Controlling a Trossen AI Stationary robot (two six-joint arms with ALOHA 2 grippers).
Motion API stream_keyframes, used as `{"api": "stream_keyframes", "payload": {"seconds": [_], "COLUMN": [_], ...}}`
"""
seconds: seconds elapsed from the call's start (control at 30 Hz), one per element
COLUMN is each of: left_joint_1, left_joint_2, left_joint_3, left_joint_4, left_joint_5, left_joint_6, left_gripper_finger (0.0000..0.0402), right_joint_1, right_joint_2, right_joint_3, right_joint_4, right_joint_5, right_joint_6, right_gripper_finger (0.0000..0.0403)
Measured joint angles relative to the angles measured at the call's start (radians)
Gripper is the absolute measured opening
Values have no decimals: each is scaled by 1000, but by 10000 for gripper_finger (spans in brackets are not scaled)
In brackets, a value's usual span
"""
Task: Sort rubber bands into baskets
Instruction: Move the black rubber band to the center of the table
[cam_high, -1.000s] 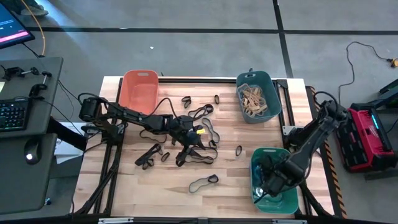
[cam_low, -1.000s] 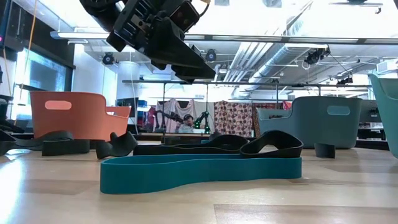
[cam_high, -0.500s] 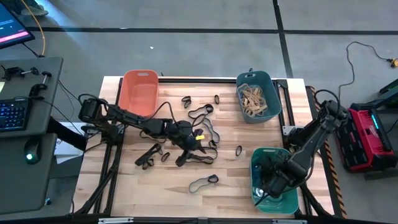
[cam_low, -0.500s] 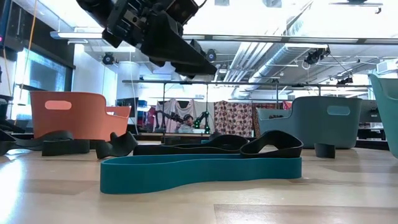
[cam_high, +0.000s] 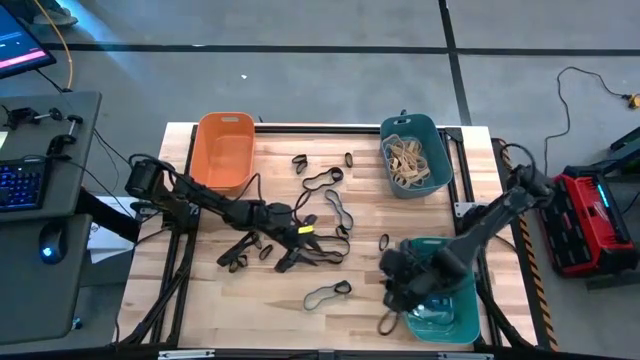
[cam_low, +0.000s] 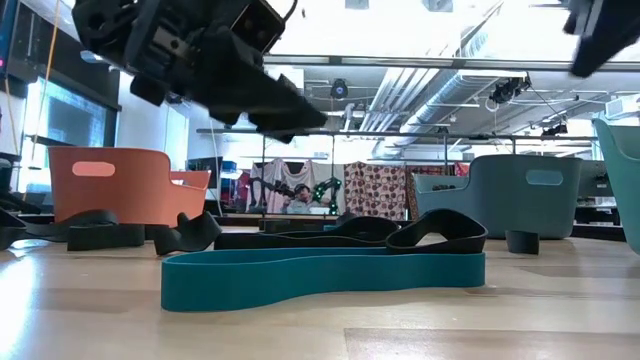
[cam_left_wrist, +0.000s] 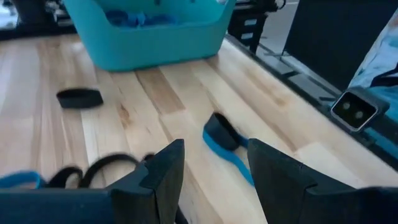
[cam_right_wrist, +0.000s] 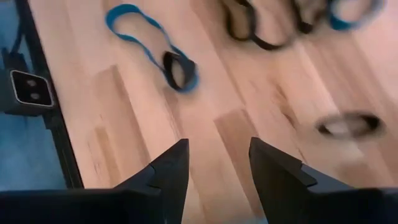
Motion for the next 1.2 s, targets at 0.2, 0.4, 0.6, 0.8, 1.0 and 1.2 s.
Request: {"api": "stream_keyframes", "payload": {"seconds": [0.2,0.4,0.6,0.8,1.0,1.2], "left_joint_1": [-18,-38,-39,-47,-64,-83], "left_joint_2": [-29,-162,-298,-364,-369,-369], "left_joint_3": [-39,-127,-217,-263,-283,-288], "left_joint_4": [6,4,-2,-27,-33,-33], "left_joint_5": [-42,-100,-132,-164,-213,-236], "left_joint_6": [8,15,-26,-30,-29,-29], "left_gripper_finger": [170,170,170,170,170,170], "right_joint_1": [-96,-150,-184,-210,-230,-251], "right_joint_2": [107,192,278,343,373,373], "right_joint_3": [0,-1,-1,-2,-2,27], "right_joint_4": [192,301,413,443,448,418], "right_joint_5": [-66,-74,-128,-209,-237,-235], "right_joint_6": [-215,-334,-438,-436,-447,-476], "right_gripper_finger": [158,157,144,120,94,14]}}
